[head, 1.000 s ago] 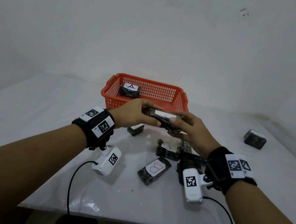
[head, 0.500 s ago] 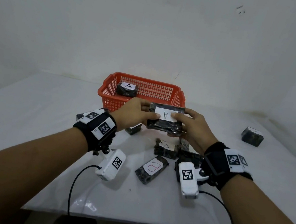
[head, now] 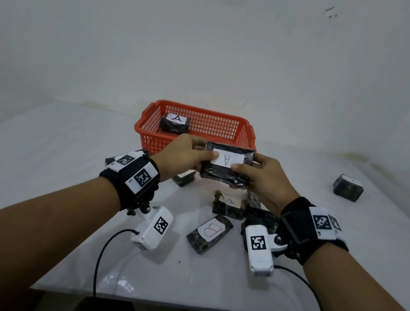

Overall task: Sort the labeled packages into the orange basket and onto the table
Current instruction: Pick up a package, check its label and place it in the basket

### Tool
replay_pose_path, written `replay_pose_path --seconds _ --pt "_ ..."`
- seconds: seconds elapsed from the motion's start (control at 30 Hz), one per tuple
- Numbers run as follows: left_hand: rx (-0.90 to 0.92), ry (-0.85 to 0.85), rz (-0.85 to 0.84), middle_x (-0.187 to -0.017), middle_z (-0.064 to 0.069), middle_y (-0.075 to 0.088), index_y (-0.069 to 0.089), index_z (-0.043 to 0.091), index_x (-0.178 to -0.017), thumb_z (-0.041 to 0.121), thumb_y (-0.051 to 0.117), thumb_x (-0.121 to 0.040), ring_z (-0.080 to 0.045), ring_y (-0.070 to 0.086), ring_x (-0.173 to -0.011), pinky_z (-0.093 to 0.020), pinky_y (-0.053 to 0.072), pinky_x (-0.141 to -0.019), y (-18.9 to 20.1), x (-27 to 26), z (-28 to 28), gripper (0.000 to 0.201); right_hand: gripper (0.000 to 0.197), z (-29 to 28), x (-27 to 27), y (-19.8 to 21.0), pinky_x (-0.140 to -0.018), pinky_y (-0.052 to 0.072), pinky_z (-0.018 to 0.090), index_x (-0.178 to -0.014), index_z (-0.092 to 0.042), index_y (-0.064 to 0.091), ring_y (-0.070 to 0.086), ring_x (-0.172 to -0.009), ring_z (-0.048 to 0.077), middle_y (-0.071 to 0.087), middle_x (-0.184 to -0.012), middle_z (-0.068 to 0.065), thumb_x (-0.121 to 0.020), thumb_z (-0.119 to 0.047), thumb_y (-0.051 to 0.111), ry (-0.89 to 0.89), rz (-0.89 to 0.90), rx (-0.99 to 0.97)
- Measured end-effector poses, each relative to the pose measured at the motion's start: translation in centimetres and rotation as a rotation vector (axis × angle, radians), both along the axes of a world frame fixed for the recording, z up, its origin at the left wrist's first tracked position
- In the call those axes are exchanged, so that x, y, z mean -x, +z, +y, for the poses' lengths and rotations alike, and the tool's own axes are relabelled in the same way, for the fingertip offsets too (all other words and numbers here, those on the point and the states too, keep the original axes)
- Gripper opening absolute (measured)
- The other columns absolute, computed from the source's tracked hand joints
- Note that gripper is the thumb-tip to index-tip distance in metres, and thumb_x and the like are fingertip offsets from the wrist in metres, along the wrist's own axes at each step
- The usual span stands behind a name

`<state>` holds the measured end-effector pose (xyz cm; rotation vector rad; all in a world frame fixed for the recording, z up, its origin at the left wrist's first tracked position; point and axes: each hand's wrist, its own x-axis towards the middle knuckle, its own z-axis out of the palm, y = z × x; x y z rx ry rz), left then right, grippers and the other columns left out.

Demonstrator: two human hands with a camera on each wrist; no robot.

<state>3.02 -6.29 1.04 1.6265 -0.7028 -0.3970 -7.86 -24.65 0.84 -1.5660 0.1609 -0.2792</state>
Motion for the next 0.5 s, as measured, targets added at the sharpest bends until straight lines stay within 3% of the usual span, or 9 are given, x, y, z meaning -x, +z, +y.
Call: replay_pose_path --seconds 0.13,0.27,0.33,0.43,0.5 --pt "-0.014 -0.031 -0.009 -0.116 -0.012 0.077 0.067 0.003 -0.125 0.009 0.073 -0.094 -0.029 0.076 -0.103 -0.035 0.062 -0.087 0.00 0.20 0.18 0.032 0.037 -0.09 0.16 0.22 -0.086 0.064 0.045 -0.125 0.000 0.066 0.076 -0.098 0.036 0.077 -0.111 0.020 -0.089 0.003 0.073 0.000 -0.009 0.038" --pt "-0.056 -0.021 -0.061 -0.113 -0.012 0.078 0.068 0.002 -0.122 0.005 0.075 -0.091 -0.030 0.076 -0.102 -0.042 0.062 -0.090 0.03 0.23 0.32 0.032 0.025 -0.13 0.35 0.35 -0.071 0.063 0.038 -0.122 0.000 0.068 0.073 -0.083 0.027 0.073 -0.107 0.021 -0.099 -0.007 0.064 -0.004 0.038 0.001" --pt "-0.050 -0.028 -0.041 -0.113 -0.013 0.077 0.067 0.002 -0.121 0.006 0.074 -0.092 -0.030 0.077 -0.101 -0.040 0.062 -0.089 0.05 0.38 0.21 0.030 0.023 -0.30 0.31 0.27 -0.072 0.063 0.036 -0.119 -0.001 0.071 0.073 -0.084 0.026 0.072 -0.109 0.027 -0.100 -0.011 0.064 -0.039 0.033 0.044" --pt "-0.010 -0.016 0.007 -0.107 -0.013 0.077 0.068 0.003 -0.117 0.008 0.070 -0.095 -0.031 0.077 -0.096 -0.041 0.062 -0.090 -0.06 0.49 0.06 0.022 0.022 -0.33 0.42 0.30 -0.072 0.063 0.036 -0.119 -0.003 0.071 0.074 -0.085 0.026 0.074 -0.114 0.026 -0.099 -0.012 0.065 -0.042 0.021 0.047" --pt "-0.018 0.007 -0.032 -0.100 -0.007 0.077 0.068 0.003 -0.118 0.006 0.068 -0.096 -0.025 0.076 -0.090 -0.039 0.062 -0.088 -0.14 0.40 0.05 0.022 0.024 -0.18 0.56 0.39 -0.070 0.063 0.036 -0.120 -0.002 0.070 0.075 -0.083 0.026 0.075 -0.111 0.022 -0.097 -0.010 0.067 -0.020 0.025 0.023"
